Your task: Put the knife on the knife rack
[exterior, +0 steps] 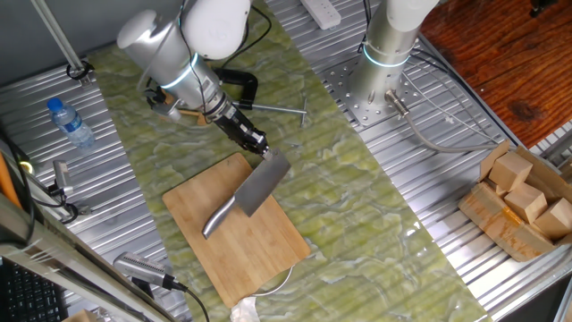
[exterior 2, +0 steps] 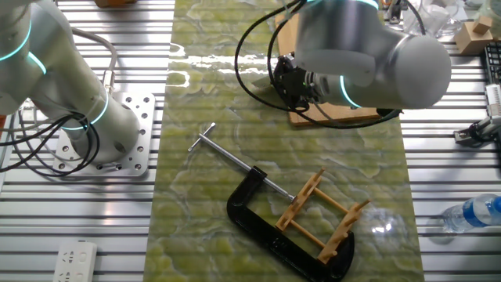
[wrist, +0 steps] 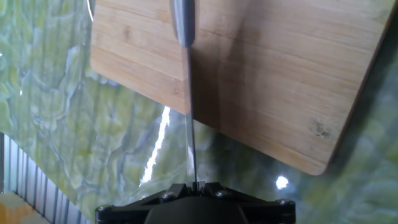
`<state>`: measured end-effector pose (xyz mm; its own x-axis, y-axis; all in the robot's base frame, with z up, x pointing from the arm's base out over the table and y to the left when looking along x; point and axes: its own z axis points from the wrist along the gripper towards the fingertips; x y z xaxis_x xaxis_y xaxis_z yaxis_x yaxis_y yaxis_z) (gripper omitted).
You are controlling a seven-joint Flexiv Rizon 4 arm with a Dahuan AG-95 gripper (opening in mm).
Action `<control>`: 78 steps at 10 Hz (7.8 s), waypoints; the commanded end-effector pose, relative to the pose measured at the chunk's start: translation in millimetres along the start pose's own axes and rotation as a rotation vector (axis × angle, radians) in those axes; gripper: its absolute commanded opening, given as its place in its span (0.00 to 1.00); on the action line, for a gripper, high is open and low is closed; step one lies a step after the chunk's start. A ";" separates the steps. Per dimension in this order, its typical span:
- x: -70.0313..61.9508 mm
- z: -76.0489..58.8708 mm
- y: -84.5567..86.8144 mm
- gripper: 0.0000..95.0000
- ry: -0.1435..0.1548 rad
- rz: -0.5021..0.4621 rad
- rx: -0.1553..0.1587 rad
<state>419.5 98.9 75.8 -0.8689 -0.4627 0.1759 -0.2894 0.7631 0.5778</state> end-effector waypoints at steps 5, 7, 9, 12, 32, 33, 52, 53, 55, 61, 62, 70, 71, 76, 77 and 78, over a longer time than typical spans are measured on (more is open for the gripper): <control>-0.6 -7.7 7.6 0.00 -0.013 -0.016 0.096; -0.8 -11.2 11.6 0.00 -0.024 -0.026 0.147; -1.1 -13.9 12.8 0.00 -0.029 -0.030 0.164; -2.8 -18.7 14.3 0.00 -0.019 -0.055 0.207; -18.5 -75.9 -4.3 0.00 0.122 -0.419 0.345; -18.7 -78.3 -6.0 0.00 0.124 -0.435 0.343; -38.8 -98.4 -8.5 0.00 0.211 -0.703 0.472; -38.7 -98.5 -8.1 0.00 0.204 -0.720 0.497; -38.2 -98.1 -7.9 0.00 0.183 -0.741 0.526; -33.4 -93.9 -9.8 0.00 0.158 -0.793 0.563; -33.3 -93.8 -9.9 0.00 0.149 -0.798 0.569; -30.0 -89.0 -19.4 0.00 0.107 -0.847 0.587; -29.5 -88.3 -20.4 0.00 0.102 -0.850 0.590; -29.4 -83.6 -31.2 0.00 0.095 -0.879 0.598; -29.6 -83.3 -32.1 0.00 0.095 -0.882 0.598; -29.4 -82.3 -34.9 0.00 0.093 -0.885 0.598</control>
<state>486.9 46.5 119.6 -0.2254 -0.9735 -0.0383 -0.9735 0.2234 0.0495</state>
